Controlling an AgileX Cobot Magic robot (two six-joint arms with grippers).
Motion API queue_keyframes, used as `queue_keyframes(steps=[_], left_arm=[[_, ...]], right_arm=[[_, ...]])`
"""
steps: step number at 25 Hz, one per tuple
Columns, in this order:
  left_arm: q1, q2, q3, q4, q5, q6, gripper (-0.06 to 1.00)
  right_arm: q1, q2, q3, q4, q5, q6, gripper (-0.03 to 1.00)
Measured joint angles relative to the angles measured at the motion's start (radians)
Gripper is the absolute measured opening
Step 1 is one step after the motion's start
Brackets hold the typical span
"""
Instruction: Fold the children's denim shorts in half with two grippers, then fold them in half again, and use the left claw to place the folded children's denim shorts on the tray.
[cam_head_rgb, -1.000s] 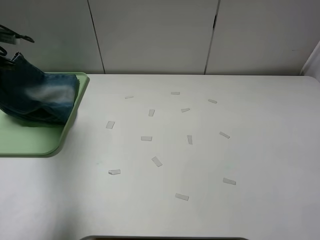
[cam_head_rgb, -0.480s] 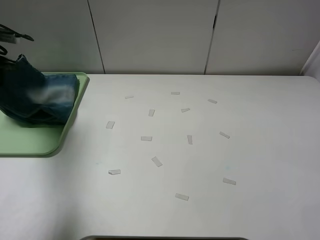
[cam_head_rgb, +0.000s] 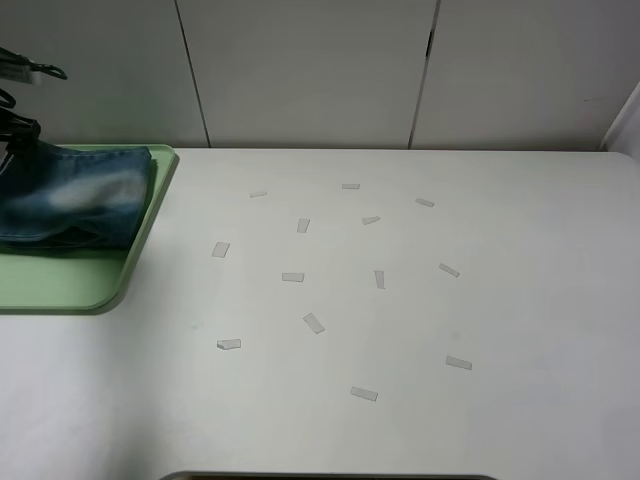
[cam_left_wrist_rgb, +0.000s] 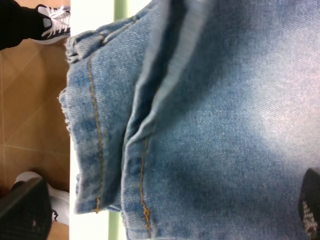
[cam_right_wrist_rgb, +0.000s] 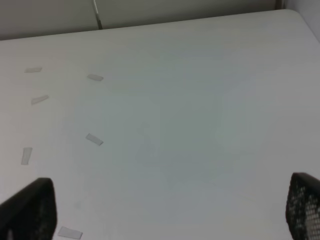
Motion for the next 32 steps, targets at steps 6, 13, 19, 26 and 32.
queue_keyframes(steps=[6,13,19,26,32], left_arm=[[0.0,-0.002,0.0,-0.05,0.006,0.0,0.99],[0.0,-0.054,0.0,-0.135,0.104,0.0,0.99],[0.0,-0.18,-0.002,-0.146,0.231,0.0,0.99],[0.0,-0.318,-0.003,-0.169,0.354,-0.001,0.99],[0.0,-0.425,0.026,-0.225,0.355,-0.001,0.99]], right_arm=[[0.0,0.0,0.0,0.0,0.0,0.0,0.69],[0.0,0.0,0.0,0.0,0.0,0.0,0.69],[0.0,0.0,0.0,0.0,0.0,0.0,0.69],[0.0,0.0,0.0,0.0,0.0,0.0,0.69],[0.0,0.0,0.0,0.0,0.0,0.0,0.69]])
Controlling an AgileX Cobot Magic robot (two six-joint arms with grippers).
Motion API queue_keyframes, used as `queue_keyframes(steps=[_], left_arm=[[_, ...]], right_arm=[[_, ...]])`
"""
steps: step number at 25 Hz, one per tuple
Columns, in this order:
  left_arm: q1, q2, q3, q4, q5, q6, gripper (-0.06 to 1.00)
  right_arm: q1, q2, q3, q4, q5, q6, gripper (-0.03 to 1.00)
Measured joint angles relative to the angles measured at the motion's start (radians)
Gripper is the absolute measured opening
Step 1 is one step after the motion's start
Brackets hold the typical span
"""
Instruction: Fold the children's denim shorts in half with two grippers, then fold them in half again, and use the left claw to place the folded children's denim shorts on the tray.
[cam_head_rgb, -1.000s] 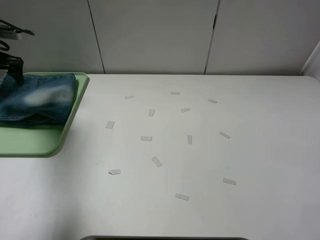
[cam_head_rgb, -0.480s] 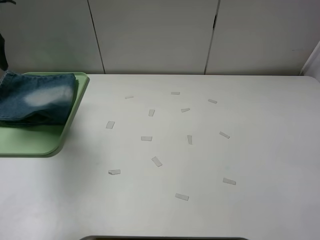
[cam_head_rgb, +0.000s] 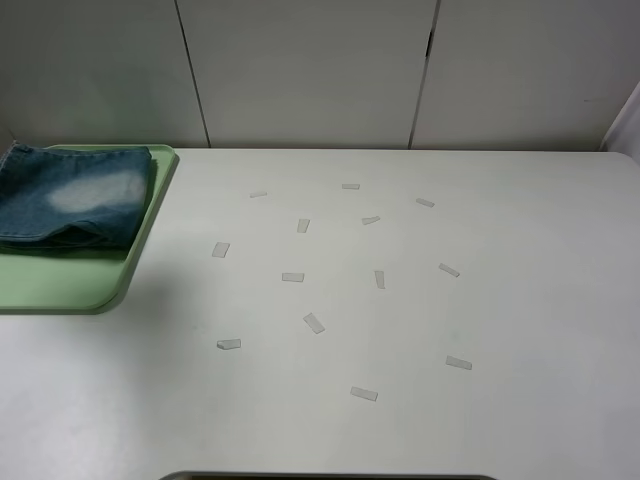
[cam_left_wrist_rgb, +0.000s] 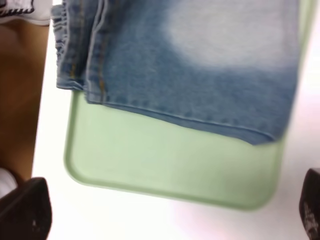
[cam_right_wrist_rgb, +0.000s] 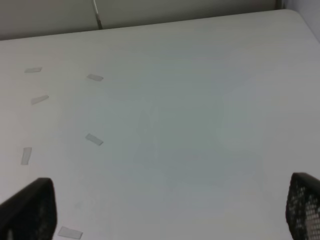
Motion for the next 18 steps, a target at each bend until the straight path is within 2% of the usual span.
queue_keyframes(steps=[9,13,18], left_arm=[[0.0,-0.214,0.195,-0.016,0.0,0.0,0.99],[0.0,-0.411,0.351,-0.024,0.001,0.0,0.99],[0.0,-0.571,0.437,-0.024,0.003,0.0,0.99]], right_arm=[[0.0,0.0,0.0,0.0,0.0,0.0,0.69],[0.0,0.0,0.0,0.0,0.0,0.0,0.69],[0.0,0.0,0.0,0.0,0.0,0.0,0.69]])
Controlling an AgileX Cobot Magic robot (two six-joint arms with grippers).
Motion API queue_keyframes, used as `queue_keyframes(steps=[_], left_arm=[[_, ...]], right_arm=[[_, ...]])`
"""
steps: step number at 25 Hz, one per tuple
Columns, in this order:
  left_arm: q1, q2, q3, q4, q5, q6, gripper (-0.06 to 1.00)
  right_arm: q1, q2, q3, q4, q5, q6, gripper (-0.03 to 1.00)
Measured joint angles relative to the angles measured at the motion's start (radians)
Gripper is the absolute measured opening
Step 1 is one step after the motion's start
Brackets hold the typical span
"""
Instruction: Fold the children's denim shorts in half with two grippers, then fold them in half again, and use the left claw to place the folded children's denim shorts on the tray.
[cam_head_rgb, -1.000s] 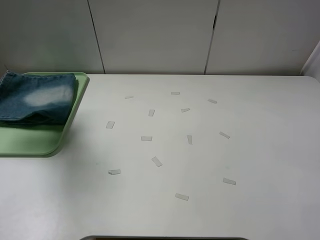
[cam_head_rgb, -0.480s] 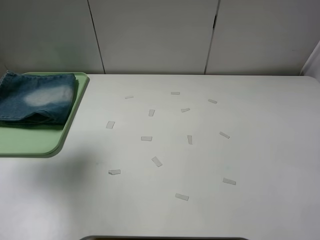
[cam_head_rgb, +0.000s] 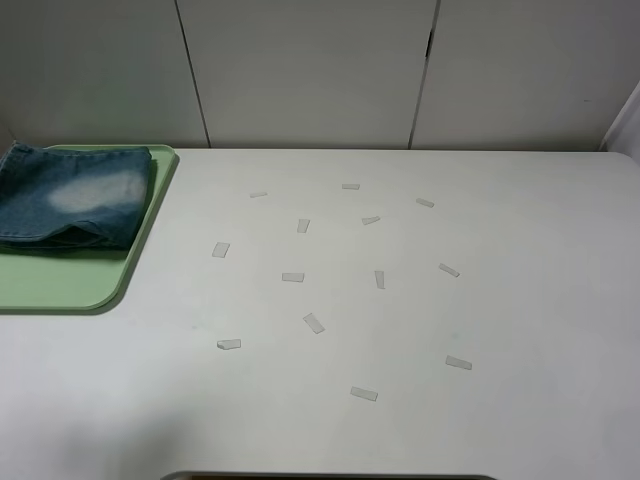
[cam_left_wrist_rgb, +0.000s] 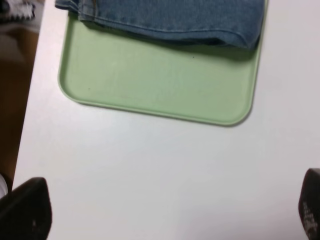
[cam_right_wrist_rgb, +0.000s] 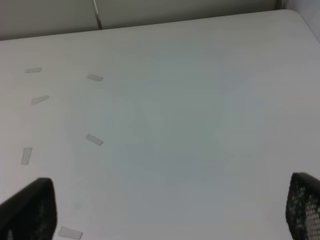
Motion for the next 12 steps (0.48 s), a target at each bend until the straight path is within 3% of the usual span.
queue_keyframes(steps=[12], left_arm=[[0.0,-0.569,0.29,0.0,0.001,0.0,0.98]], right_arm=[[0.0,0.0,0.0,0.0,0.0,0.0,0.69]])
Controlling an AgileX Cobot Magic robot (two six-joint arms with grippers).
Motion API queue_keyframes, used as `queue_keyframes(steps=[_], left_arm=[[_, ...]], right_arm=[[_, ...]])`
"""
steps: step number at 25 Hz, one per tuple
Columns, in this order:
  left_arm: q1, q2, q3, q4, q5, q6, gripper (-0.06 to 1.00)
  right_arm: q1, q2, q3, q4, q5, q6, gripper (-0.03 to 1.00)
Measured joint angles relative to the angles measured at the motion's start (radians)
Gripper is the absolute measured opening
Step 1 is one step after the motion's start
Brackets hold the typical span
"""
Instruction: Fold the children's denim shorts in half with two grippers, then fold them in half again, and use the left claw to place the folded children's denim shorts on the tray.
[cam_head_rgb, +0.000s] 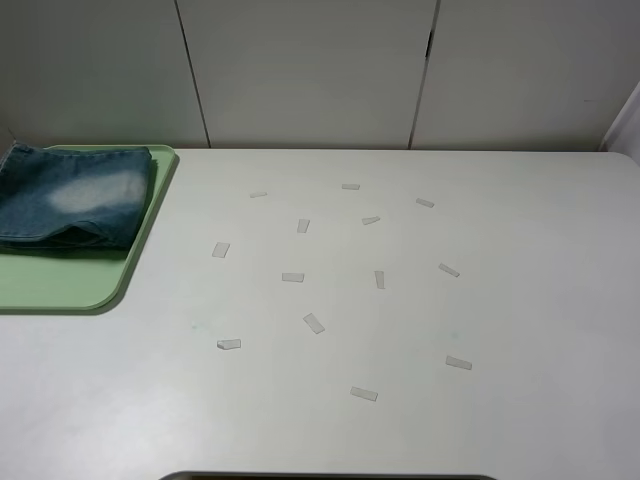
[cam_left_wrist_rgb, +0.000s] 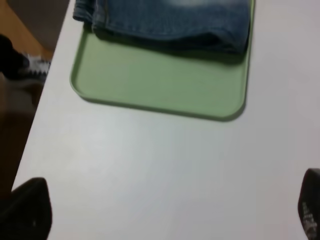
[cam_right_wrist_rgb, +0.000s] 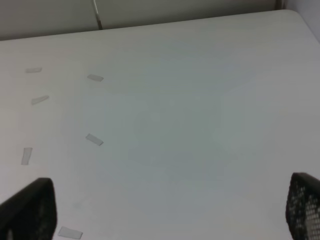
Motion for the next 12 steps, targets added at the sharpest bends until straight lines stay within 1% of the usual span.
queue_keyframes(steps=[6,12], left_arm=[[0.0,-0.183,0.079,-0.006,-0.001,0.0,0.99],[-0.001,-0.251,0.149,-0.046,-0.001,0.001,0.99]], right_arm=[[0.0,0.0,0.0,0.0,0.0,0.0,0.69],[0.0,0.0,0.0,0.0,0.0,0.0,0.69]])
